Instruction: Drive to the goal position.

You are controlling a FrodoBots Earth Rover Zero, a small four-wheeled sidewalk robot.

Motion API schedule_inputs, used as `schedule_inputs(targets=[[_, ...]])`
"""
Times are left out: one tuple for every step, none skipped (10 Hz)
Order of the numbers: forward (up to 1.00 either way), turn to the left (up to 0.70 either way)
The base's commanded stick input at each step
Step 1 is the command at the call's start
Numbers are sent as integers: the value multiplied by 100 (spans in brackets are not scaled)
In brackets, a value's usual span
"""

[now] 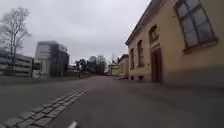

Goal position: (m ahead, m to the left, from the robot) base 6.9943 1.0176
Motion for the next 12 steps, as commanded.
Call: schedule_inputs(targets=[[100, 0], [100, 0], [100, 0], [100, 0], [100, 0], [100, 0], [100, 0], [100, 0], [100, 40], [100, 38], [100, 0], [100, 0]])
